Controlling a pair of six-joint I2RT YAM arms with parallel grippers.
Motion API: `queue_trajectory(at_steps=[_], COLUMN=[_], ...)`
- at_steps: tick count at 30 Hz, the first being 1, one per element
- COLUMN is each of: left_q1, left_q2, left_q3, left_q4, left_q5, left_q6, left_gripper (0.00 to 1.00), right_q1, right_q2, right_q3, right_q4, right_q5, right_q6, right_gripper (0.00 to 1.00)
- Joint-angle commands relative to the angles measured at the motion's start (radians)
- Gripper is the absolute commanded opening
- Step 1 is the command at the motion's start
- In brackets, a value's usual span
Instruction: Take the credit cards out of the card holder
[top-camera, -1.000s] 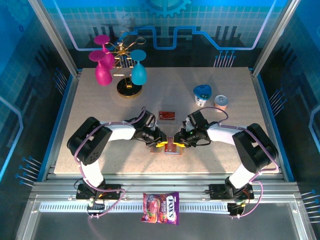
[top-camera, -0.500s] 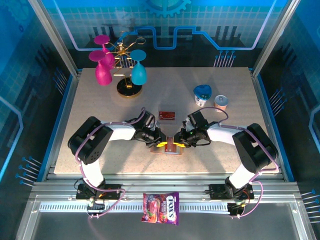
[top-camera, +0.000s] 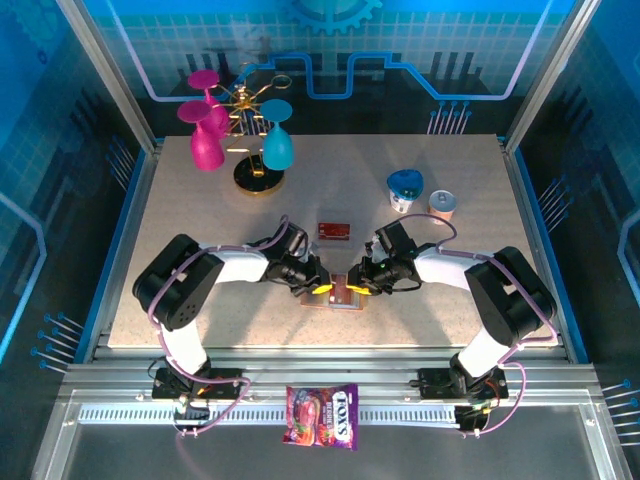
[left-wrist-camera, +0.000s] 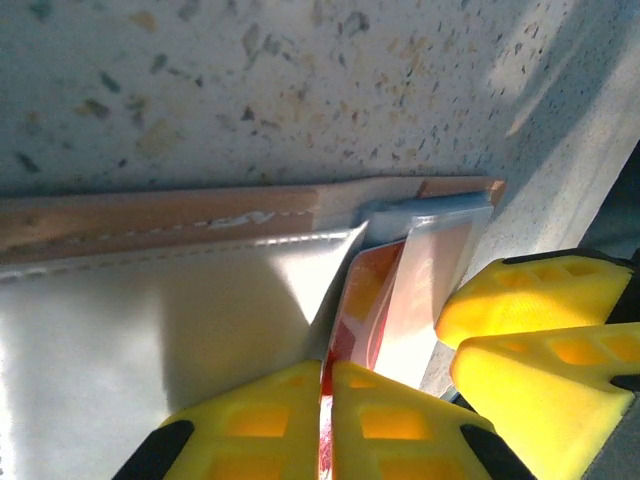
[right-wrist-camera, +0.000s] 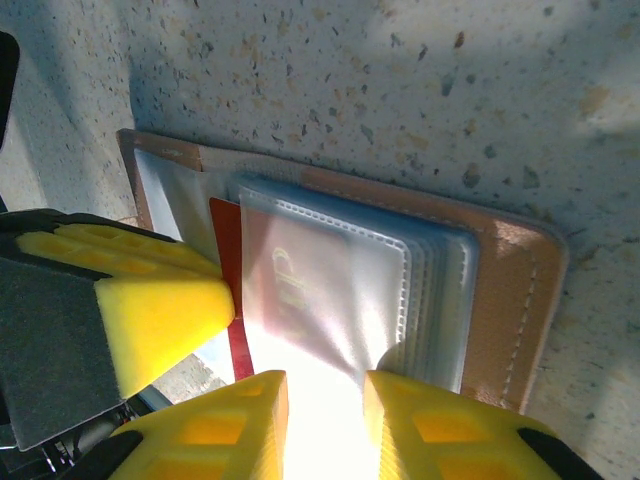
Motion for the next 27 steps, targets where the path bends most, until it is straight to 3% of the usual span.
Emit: queue_trajectory(at_steps=[1,8,18,27], left_q1=[0.015,0.042,0.051,0.050], left_q2=[-0.025,-0.068,-0.099,-0.127], left_q3=[-0.028,-0.026,0.074,0.102], left_q4=[-0.048,-0.113,-0.321,-0.384], left_q5=[-0.029,-0.042,-0.095,-0.133], left_q6=[0.029,0.078,0.251,0.291], left_gripper=[0.09,0.09,0.09,0.09], right_q1=[0.010,0.011,0.012,0.012], right_q2=[0.015,0.015,0.020,0.023], right_q3=[-0.005,-0.006,-0.004,-0.002], right_q4=[-0.057,-0.057,-0.054,-0.054], right_q5=[0.012,0.012,0.010,0.007], right_q6=[-0.016,-0.017,-0.016,-0.015], right_gripper=[0.29,0.29,0.29,0.29])
